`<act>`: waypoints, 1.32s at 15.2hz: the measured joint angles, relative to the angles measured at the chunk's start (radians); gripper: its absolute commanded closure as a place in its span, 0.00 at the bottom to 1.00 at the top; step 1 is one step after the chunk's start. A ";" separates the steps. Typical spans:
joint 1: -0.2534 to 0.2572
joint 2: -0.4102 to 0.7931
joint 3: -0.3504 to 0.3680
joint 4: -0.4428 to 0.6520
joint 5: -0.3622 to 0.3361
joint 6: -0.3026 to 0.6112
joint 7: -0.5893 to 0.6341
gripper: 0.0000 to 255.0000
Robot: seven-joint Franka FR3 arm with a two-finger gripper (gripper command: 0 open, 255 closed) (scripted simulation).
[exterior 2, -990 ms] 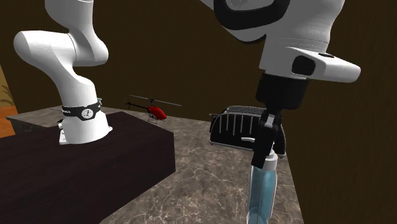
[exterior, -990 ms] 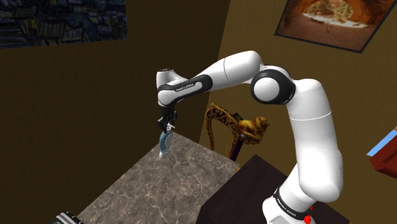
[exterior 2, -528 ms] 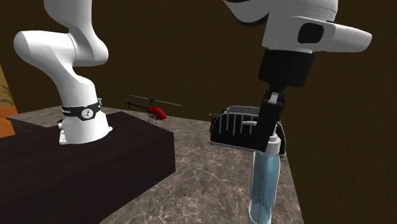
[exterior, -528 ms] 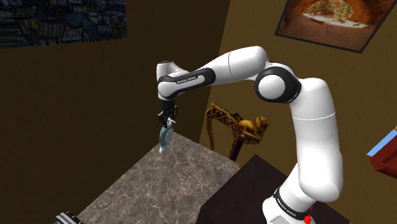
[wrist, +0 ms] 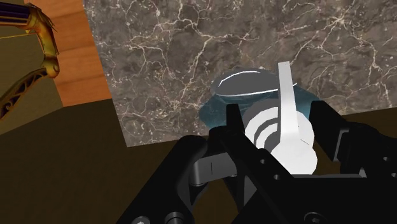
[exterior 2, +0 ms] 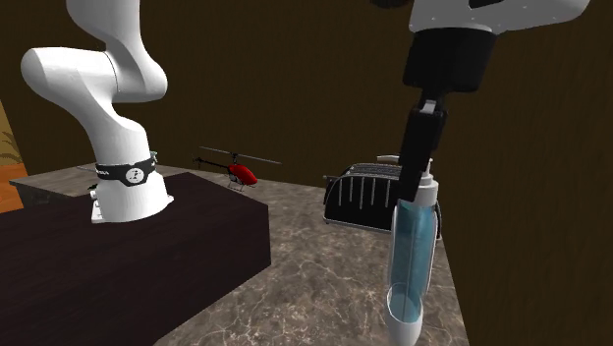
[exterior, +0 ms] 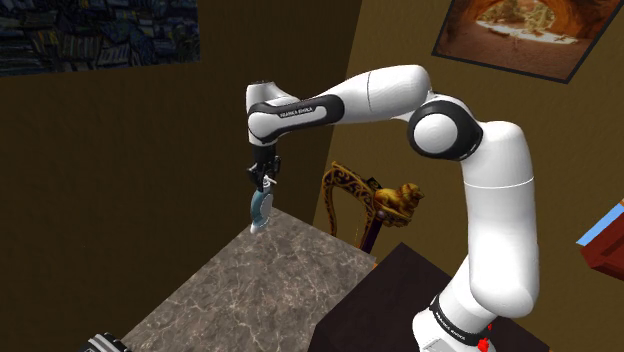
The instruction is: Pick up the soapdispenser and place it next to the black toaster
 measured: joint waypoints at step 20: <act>0.004 -0.051 0.006 0.190 0.010 -0.240 -0.009 1.00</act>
